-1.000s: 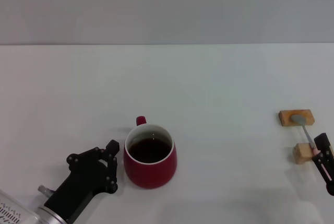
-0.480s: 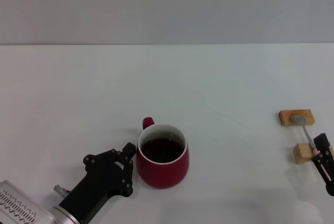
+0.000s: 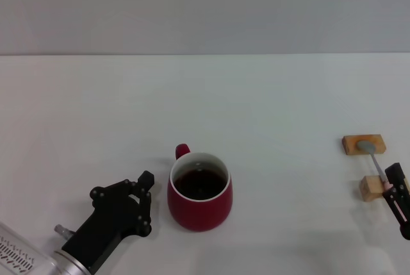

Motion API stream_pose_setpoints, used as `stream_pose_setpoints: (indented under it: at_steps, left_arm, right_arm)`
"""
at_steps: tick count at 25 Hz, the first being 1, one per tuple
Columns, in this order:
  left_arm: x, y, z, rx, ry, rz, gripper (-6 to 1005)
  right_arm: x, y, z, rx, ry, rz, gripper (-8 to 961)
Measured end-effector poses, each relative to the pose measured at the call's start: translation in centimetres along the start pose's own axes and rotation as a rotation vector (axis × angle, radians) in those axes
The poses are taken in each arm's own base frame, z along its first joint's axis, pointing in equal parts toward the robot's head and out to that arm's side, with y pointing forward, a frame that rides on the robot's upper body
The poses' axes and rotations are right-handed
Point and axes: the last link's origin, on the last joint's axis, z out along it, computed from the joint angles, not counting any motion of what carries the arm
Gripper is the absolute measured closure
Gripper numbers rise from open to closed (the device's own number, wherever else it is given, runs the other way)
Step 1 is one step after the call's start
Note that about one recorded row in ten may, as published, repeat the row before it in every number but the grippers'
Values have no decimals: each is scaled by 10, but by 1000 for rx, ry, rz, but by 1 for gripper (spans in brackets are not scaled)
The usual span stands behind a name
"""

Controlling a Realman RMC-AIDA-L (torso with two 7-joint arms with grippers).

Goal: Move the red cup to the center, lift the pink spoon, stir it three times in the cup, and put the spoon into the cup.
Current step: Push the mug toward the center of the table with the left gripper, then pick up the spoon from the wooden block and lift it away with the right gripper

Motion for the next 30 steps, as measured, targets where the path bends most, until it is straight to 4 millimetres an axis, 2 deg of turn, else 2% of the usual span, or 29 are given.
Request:
stream_pose_setpoints:
  at_steps: [19,23,30]
  left_arm:
    - [2,14,2,-59,8,-7,1000]
    - [2,1,-5,-4,18,-1,1000]
    - [7,-51,-34,220,89,-36,1000]
  right_arm:
    - [0,0,0,0,1,0,131]
    - [0,0,0,0,0,0,131]
    - [0,-1,0,-1,2,-4,130]
